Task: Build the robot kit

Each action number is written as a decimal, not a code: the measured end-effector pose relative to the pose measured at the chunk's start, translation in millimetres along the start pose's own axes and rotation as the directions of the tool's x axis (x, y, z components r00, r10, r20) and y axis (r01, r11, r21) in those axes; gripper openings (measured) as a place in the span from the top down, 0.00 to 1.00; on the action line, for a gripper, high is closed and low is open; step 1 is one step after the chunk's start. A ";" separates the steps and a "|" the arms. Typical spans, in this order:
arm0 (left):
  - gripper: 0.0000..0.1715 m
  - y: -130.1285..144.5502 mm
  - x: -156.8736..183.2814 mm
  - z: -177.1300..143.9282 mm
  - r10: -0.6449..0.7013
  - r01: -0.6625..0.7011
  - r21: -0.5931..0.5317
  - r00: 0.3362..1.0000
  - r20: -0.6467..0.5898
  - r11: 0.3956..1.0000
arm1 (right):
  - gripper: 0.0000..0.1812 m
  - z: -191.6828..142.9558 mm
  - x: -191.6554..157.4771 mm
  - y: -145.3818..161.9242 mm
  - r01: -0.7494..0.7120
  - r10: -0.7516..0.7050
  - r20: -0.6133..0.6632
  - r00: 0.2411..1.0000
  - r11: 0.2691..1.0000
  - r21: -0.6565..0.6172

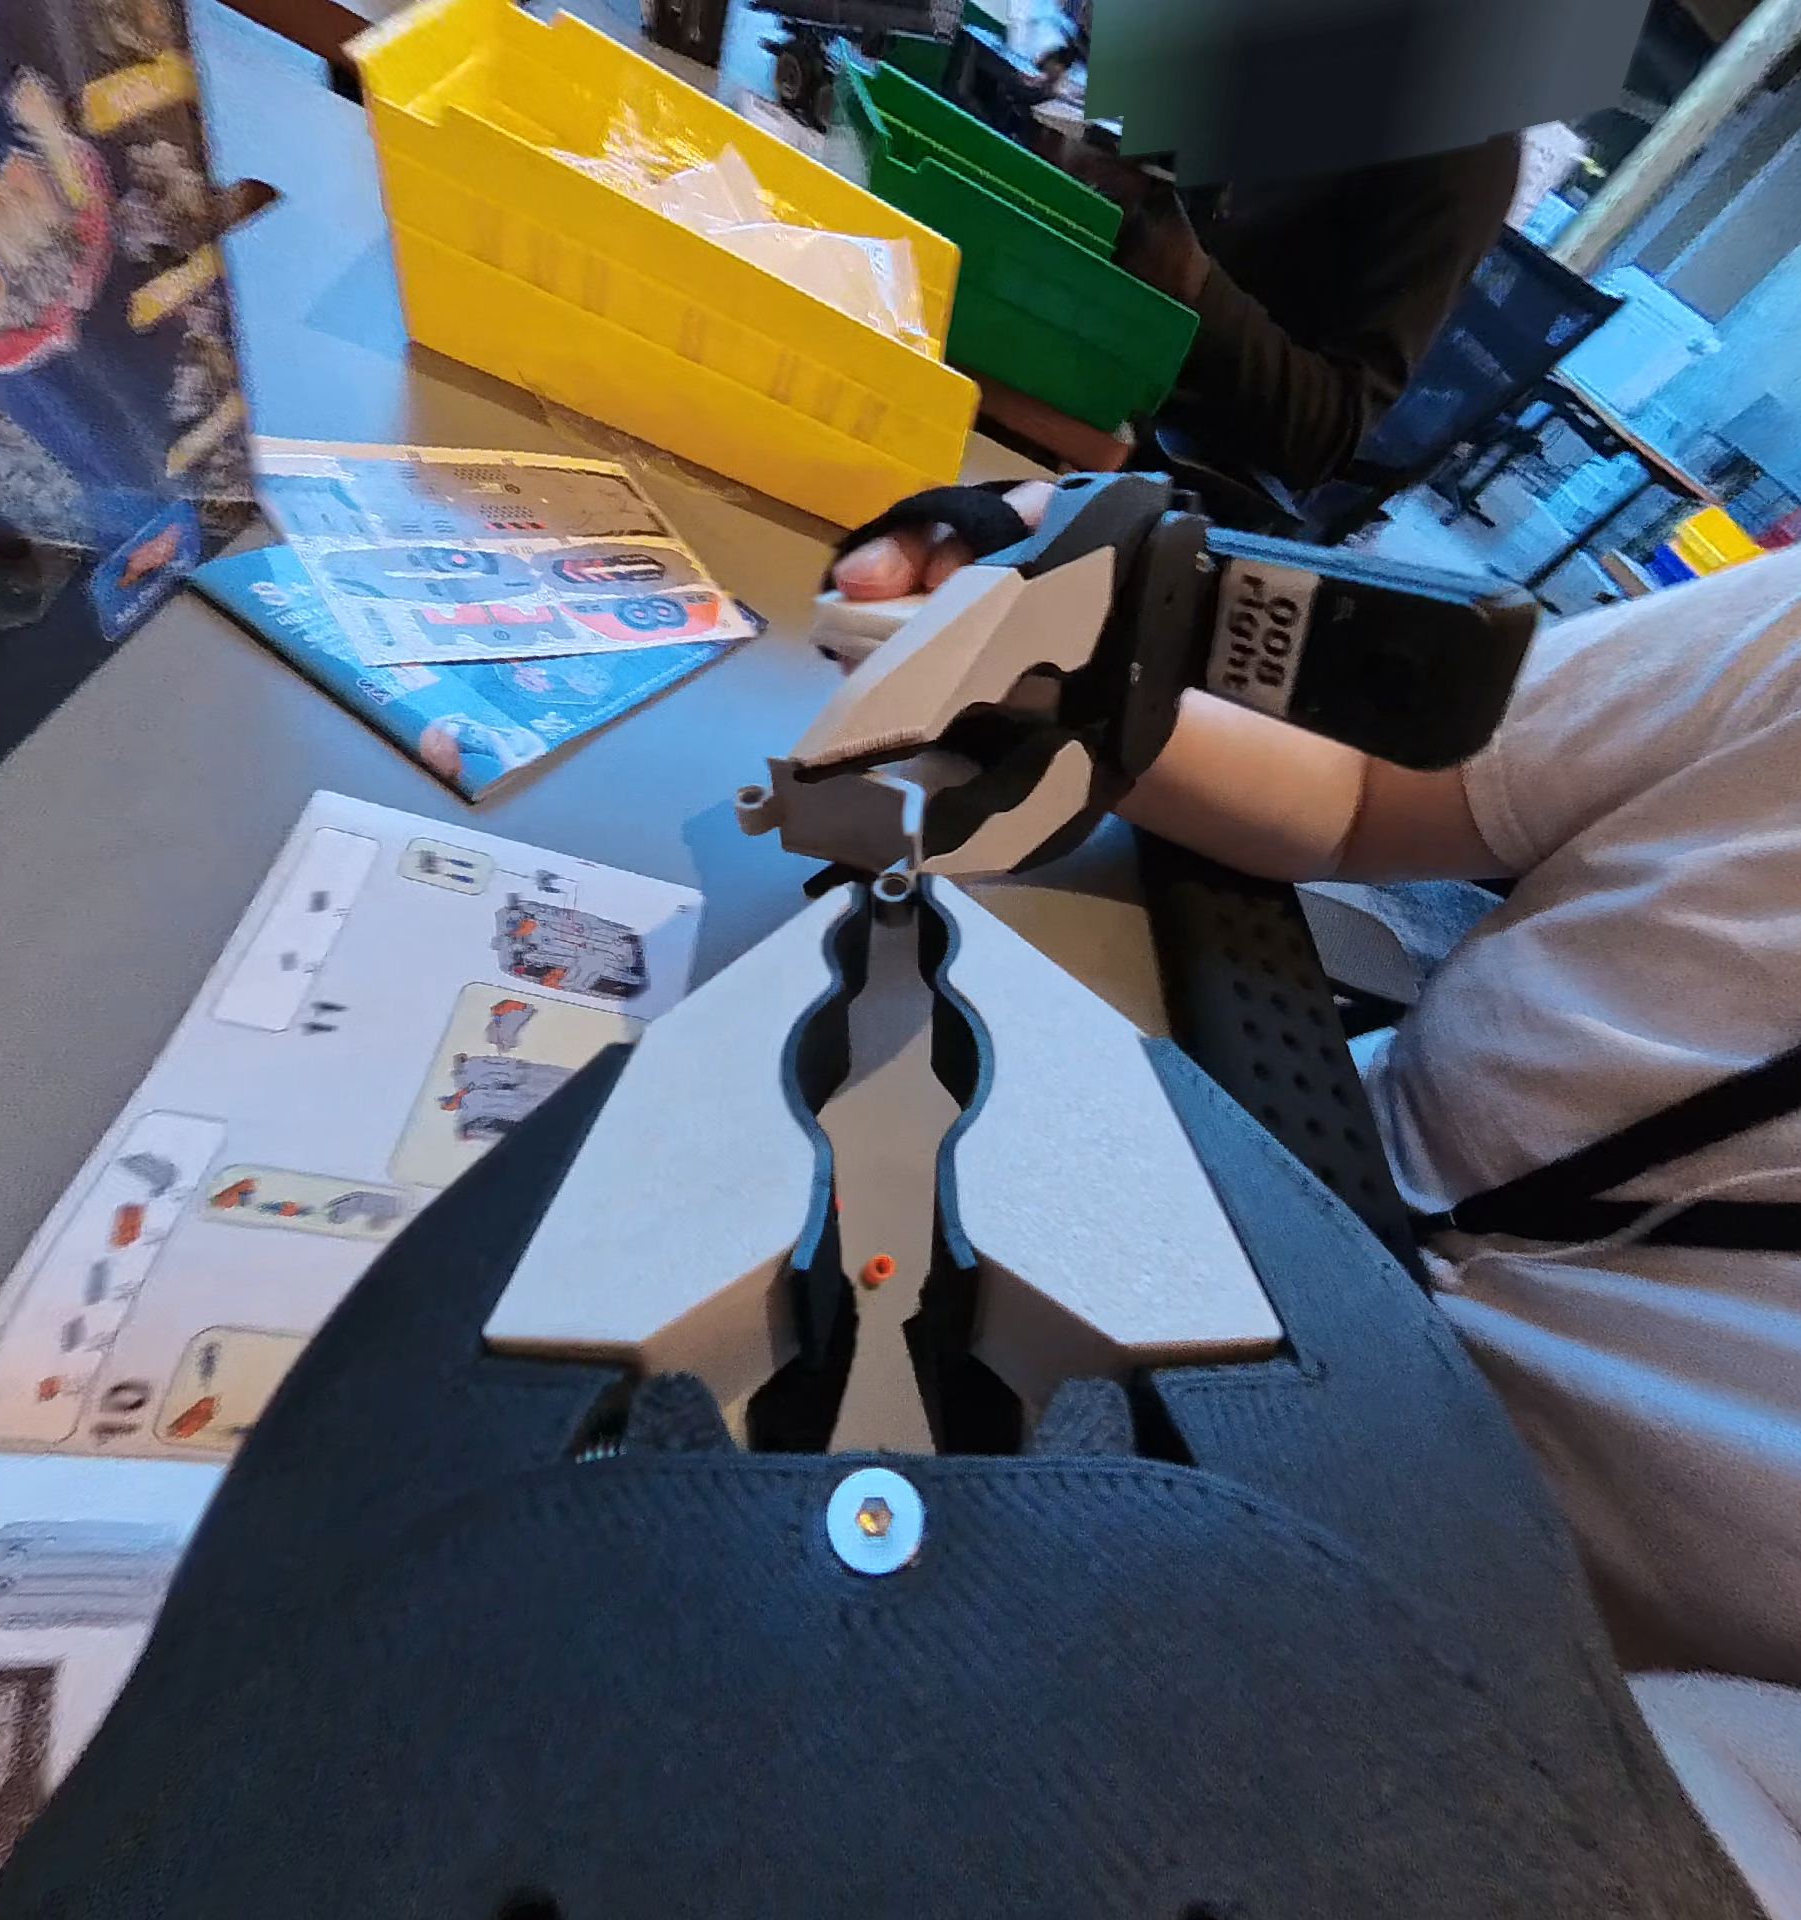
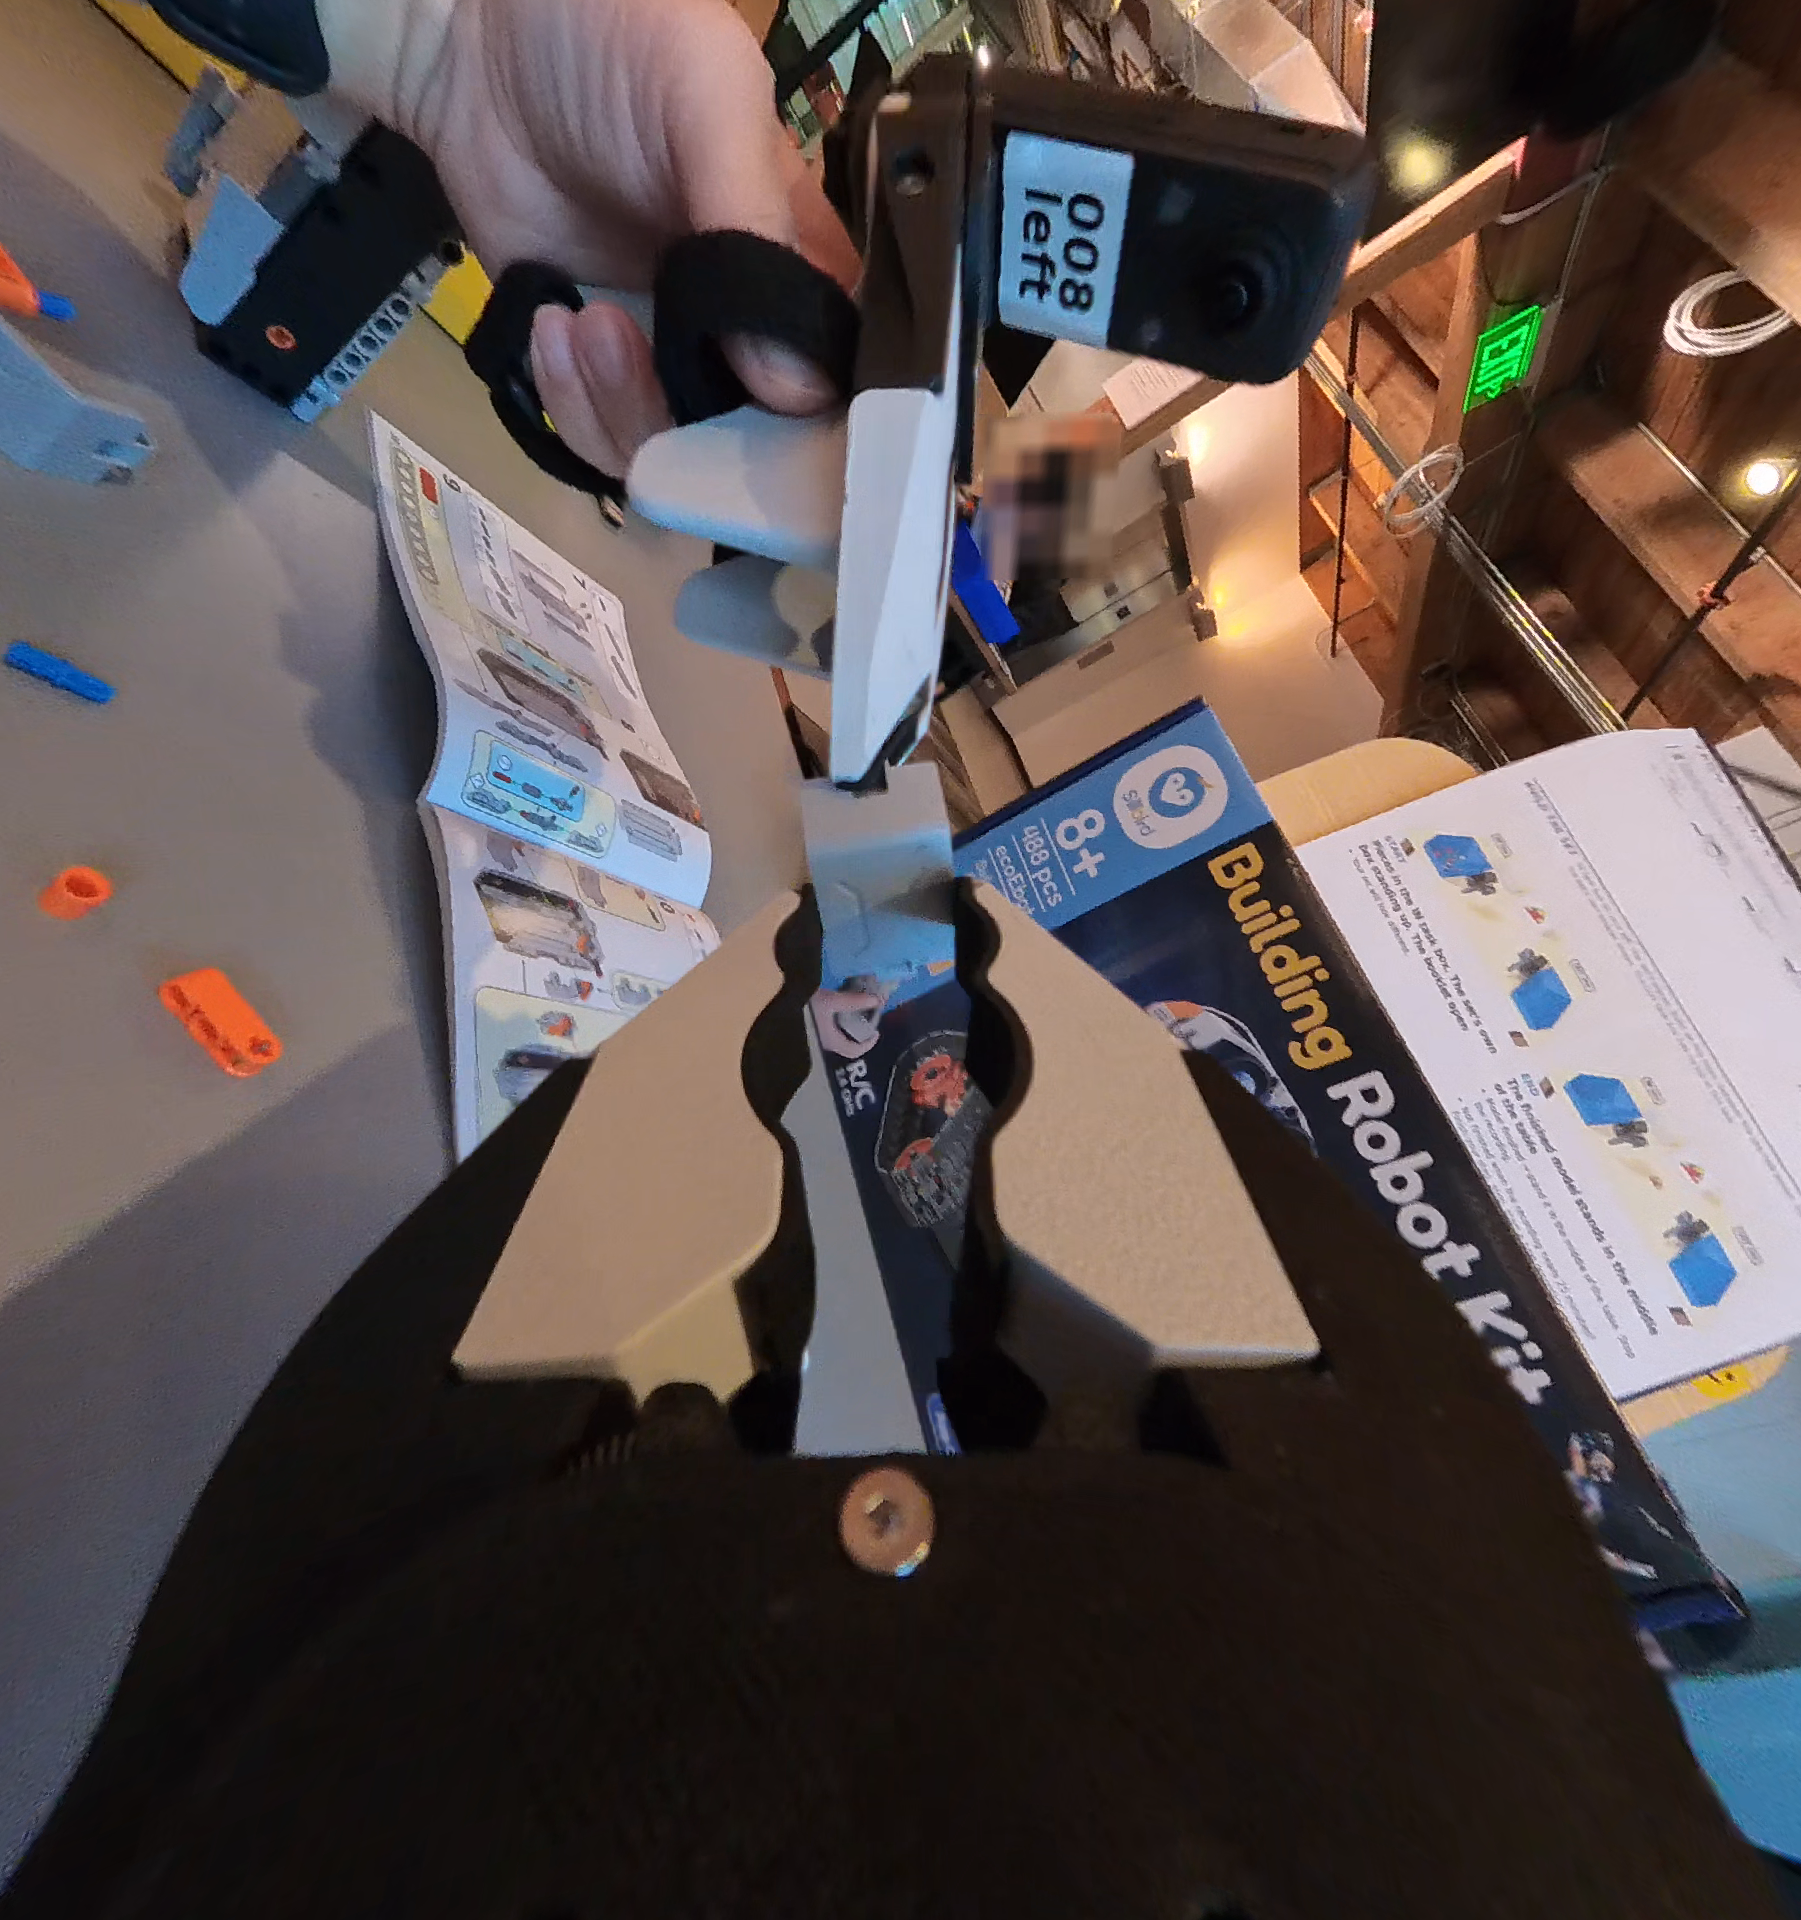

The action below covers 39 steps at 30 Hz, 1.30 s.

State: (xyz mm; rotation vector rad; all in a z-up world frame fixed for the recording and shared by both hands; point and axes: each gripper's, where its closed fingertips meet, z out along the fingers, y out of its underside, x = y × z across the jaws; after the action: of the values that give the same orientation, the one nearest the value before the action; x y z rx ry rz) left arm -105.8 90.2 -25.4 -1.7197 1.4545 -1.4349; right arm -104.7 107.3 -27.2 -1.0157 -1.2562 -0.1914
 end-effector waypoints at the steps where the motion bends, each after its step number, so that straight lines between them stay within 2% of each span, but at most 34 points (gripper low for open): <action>1: 0.88 -4.6 -8.5 -4.0 -0.007 0.006 0.027 0.999 0.053 1.000 | 0.87 0.7 0.3 4.2 0.014 -0.014 -0.005 1.000 1.000 -0.021; 2: 0.80 -11.9 -14.7 -10.8 -0.019 0.012 0.071 0.995 0.095 0.997 | 0.87 1.5 -0.5 10.8 0.044 -0.044 -0.006 0.999 0.998 -0.046; 3: 0.79 -20.1 -16.3 -19.8 -0.030 0.016 0.120 0.993 0.115 0.993 | 0.87 2.4 -0.2 21.1 0.083 -0.084 -0.015 0.996 0.993 -0.085; 5: 0.84 -36.0 -16.8 -41.4 -0.043 0.007 0.212 0.985 0.165 0.977 | 0.87 4.6 -1.1 46.2 0.160 -0.165 -0.020 0.986 0.973 -0.167; 7: 0.88 -45.5 -22.3 -63.5 -0.058 -0.016 0.264 0.962 0.268 0.964 | 0.87 7.2 -3.6 67.1 0.201 -0.208 -0.009 0.978 0.955 -0.219; 12: 0.88 -61.4 -12.1 -92.3 -0.027 -0.099 0.305 0.923 0.384 0.947 | 0.86 12.1 -12.4 86.9 0.179 -0.180 0.018 0.984 0.953 -0.245; 17: 0.90 -67.9 -1.6 -88.8 0.037 -0.162 0.272 0.910 0.414 0.949 | 0.86 12.4 -13.9 84.8 0.172 -0.172 0.021 0.985 0.957 -0.235; 24: 0.90 -62.1 -3.7 -80.4 0.066 -0.170 0.201 0.896 0.439 0.965 | 0.86 12.3 -15.2 86.0 0.160 -0.158 0.027 0.987 0.959 -0.234; 39: 0.91 -61.3 -5.8 -82.6 0.053 -0.160 0.199 0.889 0.455 0.967 | 0.87 10.8 -13.5 77.2 0.128 -0.126 0.023 0.992 0.973 -0.194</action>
State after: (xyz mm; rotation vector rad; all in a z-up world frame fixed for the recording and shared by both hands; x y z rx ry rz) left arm -153.9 137.3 52.6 -1.6519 1.0680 -1.0133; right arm -68.6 154.1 -79.8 -1.1055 -1.3321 -0.4151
